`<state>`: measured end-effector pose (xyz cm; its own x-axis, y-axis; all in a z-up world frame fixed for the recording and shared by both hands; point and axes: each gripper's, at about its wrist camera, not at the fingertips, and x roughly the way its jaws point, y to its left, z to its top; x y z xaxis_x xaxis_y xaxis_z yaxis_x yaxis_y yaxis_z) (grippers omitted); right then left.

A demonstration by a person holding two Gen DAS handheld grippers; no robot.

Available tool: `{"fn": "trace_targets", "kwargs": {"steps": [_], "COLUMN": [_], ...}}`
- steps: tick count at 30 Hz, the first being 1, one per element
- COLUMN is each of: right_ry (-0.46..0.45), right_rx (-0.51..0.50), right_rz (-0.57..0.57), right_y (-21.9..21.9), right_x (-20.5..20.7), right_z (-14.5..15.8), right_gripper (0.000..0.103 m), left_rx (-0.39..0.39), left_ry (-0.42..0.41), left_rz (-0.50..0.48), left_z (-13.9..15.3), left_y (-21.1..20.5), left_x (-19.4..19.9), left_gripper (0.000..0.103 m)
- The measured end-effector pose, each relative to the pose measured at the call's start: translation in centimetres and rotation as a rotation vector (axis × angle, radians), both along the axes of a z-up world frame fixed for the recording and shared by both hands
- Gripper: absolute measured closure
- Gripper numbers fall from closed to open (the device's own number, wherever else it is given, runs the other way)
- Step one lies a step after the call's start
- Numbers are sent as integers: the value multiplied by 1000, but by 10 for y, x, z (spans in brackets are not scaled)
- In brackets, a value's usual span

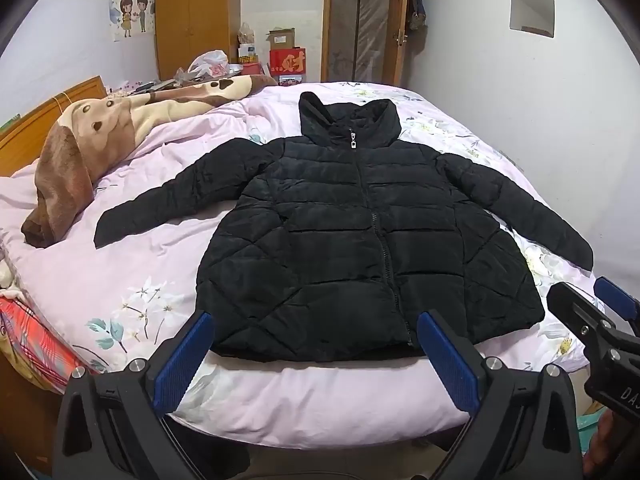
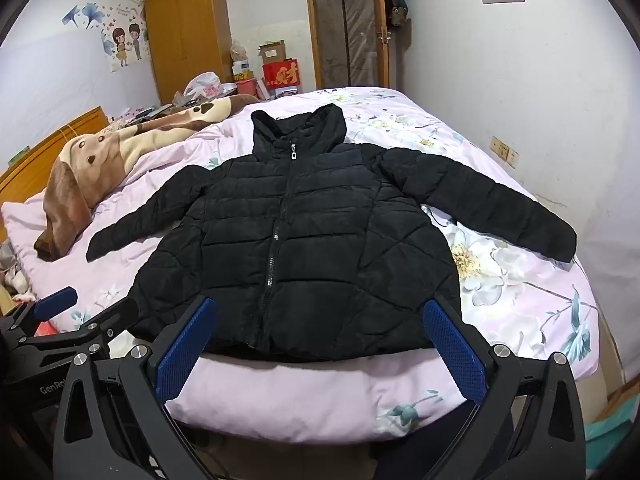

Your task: Fold large clothes

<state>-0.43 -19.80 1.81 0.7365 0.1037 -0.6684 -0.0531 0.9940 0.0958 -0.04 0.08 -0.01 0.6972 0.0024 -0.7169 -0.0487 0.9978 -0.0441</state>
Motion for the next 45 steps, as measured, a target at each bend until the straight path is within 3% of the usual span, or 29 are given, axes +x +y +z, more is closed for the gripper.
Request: {"fn": "trace_targets", "kwargs": {"steps": [15, 17, 31, 45], "right_ry": [-65, -70, -107, -64], "right_rx": [62, 61, 43, -4], "right_rz": [-2, -4, -8, -1], "right_y": [-14, -14, -26, -20], "right_x": [-6, -8, -7, 18], "right_z": [18, 19, 30, 14], "right_gripper": [0, 0, 0, 0], "left_rx": [98, 84, 34, -26], "left_ry": [-28, -22, -53, -4], "left_rz": [38, 46, -2, -26], "left_z": [20, 35, 52, 31], "left_y": [0, -2, -20, -14], "left_x": [-24, -19, -11, 22], "left_gripper": [0, 0, 0, 0]}}
